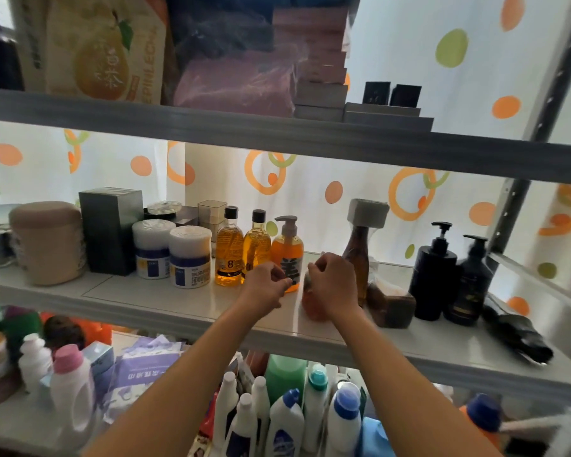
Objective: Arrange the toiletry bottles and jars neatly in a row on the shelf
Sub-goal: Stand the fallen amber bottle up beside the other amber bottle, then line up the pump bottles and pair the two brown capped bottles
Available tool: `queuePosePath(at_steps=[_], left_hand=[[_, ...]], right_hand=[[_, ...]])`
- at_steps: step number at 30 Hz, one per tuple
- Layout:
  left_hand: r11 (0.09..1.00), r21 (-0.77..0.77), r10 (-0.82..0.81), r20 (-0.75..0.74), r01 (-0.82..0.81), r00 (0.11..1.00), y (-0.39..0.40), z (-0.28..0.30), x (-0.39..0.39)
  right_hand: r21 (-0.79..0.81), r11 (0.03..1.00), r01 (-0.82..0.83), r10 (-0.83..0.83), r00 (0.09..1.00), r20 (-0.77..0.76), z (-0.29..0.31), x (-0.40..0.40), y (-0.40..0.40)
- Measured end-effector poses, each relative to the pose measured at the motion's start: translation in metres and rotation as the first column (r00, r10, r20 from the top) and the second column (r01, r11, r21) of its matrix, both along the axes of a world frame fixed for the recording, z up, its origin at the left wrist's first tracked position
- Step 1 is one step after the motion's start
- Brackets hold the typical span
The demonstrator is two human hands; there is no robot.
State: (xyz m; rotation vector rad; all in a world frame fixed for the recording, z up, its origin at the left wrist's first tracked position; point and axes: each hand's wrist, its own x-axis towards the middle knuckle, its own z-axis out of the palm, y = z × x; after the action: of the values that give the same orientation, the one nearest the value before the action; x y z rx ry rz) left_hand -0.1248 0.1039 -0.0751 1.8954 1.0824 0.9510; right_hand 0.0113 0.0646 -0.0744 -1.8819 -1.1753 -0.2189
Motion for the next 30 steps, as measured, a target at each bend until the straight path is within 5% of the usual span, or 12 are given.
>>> queuePosePath(at_steps=[3,7,10,13,16,22,30], left_hand=[[0.999,-0.017,-0.049,0.018,0.049,0.999,-0.014,-0.004,0.019],[0.999,0.021,0.035,-0.061,-0.034,0.997,-0.025,-0.003,0.044],[0.994,0.008,0.105,-0.141,-0.105,0.984,-0.031,-0.004,0.055],[0.982,-0.152,0.090,-0.140,-0.112,0.986,-0.031,-0.005,0.063],[0.983,-0.171,0.031,-0.242,-0.074,0.970,-0.029,-0.006,0.061],[0.921,-0.316,0.235,-0.015,-0.227,0.972,-0.036,-0.010,0.062],[0.981,-0.182,0.088,0.149,-0.060,0.985,-0.050,-0.021,0.044]], right_hand=[[-0.027,0.993,0.112,-0.114,0.992,-0.058,0.002,0.017,-0.011],[-0.295,0.952,0.079,-0.163,0.948,-0.272,-0.004,0.041,-0.017],[-0.279,0.955,-0.102,-0.094,0.786,-0.611,-0.007,0.050,-0.018],[-0.268,0.941,-0.205,-0.077,0.644,-0.761,-0.009,0.057,-0.014],[-0.265,0.936,-0.231,-0.082,0.591,-0.803,-0.013,0.062,-0.010],[-0.223,0.956,-0.188,-0.055,0.635,-0.771,-0.023,0.053,-0.017],[-0.028,0.964,-0.265,0.143,0.604,-0.784,-0.014,0.040,-0.050]])
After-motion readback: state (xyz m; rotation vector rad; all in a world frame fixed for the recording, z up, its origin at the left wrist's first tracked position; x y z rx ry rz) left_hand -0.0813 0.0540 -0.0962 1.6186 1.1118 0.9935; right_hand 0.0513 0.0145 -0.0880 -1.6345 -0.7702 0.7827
